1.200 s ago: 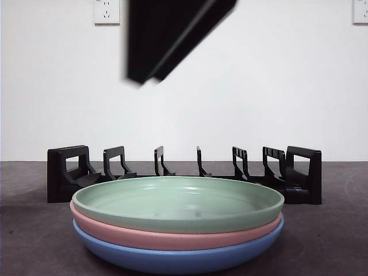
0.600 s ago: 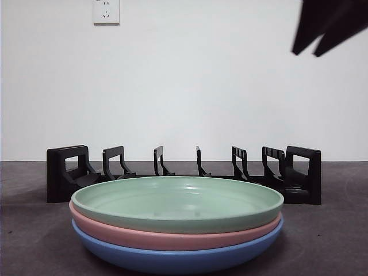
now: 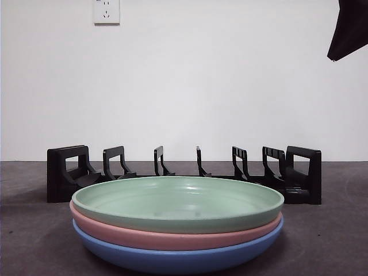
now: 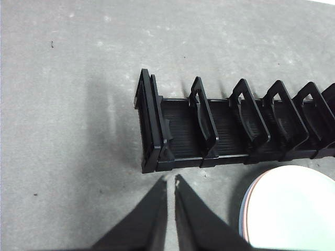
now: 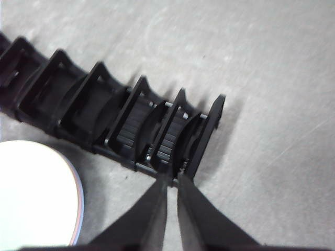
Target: Place the plate
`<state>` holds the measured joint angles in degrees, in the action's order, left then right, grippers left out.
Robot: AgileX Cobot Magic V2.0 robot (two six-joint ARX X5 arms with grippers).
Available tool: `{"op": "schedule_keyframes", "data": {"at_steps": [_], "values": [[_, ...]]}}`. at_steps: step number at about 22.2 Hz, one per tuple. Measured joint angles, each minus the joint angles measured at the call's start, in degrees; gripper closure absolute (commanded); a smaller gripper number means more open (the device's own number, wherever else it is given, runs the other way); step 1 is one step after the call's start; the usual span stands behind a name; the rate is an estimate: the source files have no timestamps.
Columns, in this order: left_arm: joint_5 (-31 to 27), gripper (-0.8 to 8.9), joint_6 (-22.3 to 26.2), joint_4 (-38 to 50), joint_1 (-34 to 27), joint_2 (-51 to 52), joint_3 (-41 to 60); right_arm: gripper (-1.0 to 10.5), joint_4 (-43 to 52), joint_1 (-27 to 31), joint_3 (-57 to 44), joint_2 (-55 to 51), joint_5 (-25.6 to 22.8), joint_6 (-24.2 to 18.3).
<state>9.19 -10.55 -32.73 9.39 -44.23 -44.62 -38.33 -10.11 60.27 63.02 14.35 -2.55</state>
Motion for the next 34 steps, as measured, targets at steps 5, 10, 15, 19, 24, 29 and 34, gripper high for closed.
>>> {"op": "schedule_keyframes", "data": {"at_steps": [5, 10, 15, 19, 24, 29, 34], "values": [[0.0, 8.06, 0.0, 0.3, 0.0, 0.0, 0.0, 9.3, 3.1, 0.0, 0.0, 0.0, 0.0, 0.0], [-0.9, 8.06, 4.8, 4.7, 0.3, 7.1, 2.6, 9.3, 5.6, 0.0, 0.0, 0.0, 0.0, 0.0], [-1.6, 8.06, 8.9, 18.8, -7.4, 26.9, 25.8, 9.3, 8.2, 0.0, 0.0, 0.0, 0.1, 0.0], [-1.7, 8.06, 9.1, 19.7, -10.3, 40.9, 40.0, 9.3, 9.4, 0.0, 0.0, 0.0, 0.1, 0.0], [-2.1, 8.06, 9.0, 22.8, -10.3, 44.0, 42.8, 9.3, 9.5, 0.0, 0.0, 0.0, 0.1, 0.0], [-2.1, 8.06, 8.3, 22.8, -10.3, 43.9, 42.8, 9.3, 9.4, 0.0, 0.0, 0.0, 0.1, 0.0], [-2.1, 8.06, 8.2, 22.8, -10.3, 43.9, 42.8, 9.3, 9.5, 0.0, 0.0, 0.0, 0.1, 0.0]]}}
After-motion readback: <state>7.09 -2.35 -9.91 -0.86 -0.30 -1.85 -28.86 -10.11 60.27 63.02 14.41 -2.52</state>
